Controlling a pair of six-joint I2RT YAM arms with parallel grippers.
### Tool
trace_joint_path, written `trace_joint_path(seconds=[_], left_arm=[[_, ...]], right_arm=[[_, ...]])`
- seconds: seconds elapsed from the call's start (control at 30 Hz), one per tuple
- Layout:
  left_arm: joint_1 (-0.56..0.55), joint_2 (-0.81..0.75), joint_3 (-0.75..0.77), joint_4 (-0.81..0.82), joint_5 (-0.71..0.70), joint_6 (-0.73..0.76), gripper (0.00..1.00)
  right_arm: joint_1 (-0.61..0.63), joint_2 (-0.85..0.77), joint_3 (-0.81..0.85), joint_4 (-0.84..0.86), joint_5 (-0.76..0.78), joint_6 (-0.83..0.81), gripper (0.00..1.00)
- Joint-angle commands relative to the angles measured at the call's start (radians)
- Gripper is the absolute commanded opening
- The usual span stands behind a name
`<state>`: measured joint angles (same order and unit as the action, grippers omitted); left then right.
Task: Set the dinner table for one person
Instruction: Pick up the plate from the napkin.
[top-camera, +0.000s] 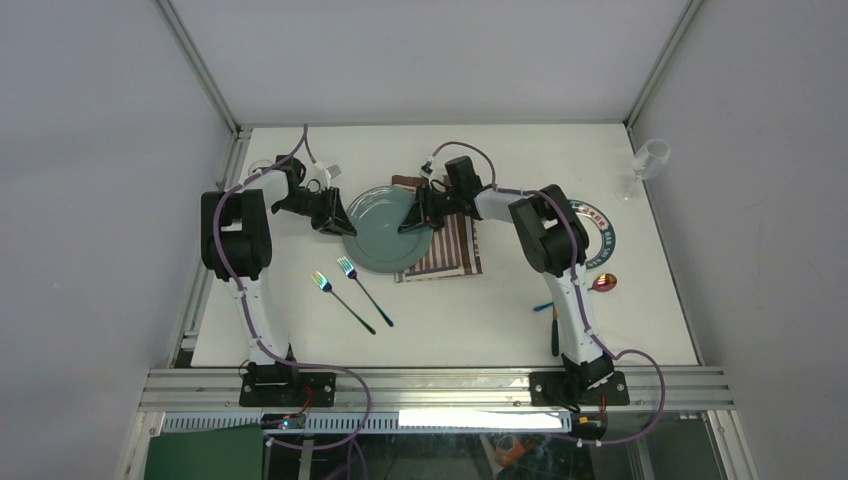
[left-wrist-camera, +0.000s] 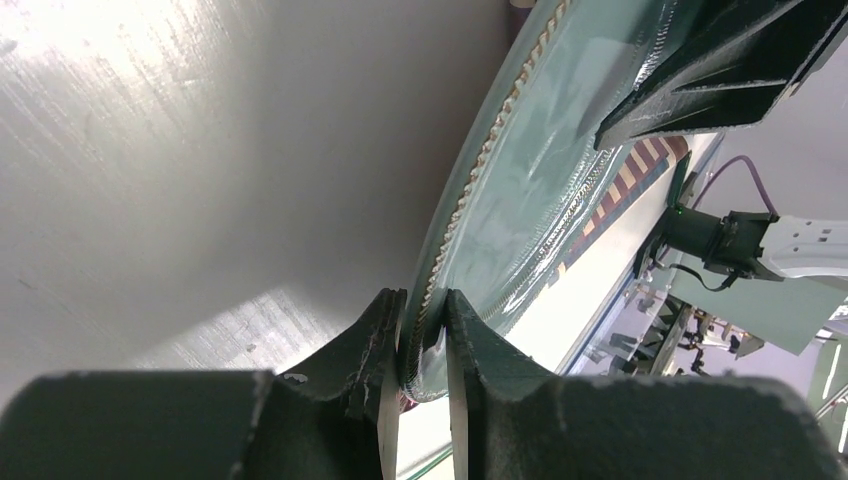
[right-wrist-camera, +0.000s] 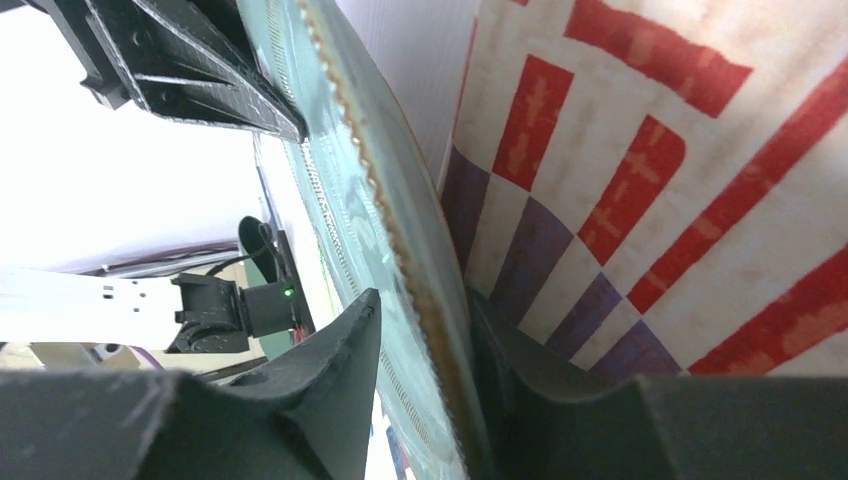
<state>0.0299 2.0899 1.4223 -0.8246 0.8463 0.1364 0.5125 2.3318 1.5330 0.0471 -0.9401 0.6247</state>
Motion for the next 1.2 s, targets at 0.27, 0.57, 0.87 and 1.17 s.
trace_joint_path(seconds=[0.27,0.57,0.87,1.17], left_arm=[[0.049,-0.061,-0.001,0.030,0.135,0.064,0.00],[0.125,-0.056,-0.005,-0.005,0.127,0.105,0.00],[0.147,-0.049,-0.011,-0.011,0.126,0.120,0.00],[0.203,-0.046,-0.011,-0.035,0.122,0.150,0.00]], right_arm=[[0.101,-0.166,-0.035,-0.111,-0.007,-0.116,0.37],[0.064,-0.166,-0.067,-0.096,-0.020,-0.100,0.34],[0.055,-0.170,-0.085,-0.109,-0.011,-0.109,0.33],[0.047,-0.160,-0.083,-0.116,-0.008,-0.109,0.29]])
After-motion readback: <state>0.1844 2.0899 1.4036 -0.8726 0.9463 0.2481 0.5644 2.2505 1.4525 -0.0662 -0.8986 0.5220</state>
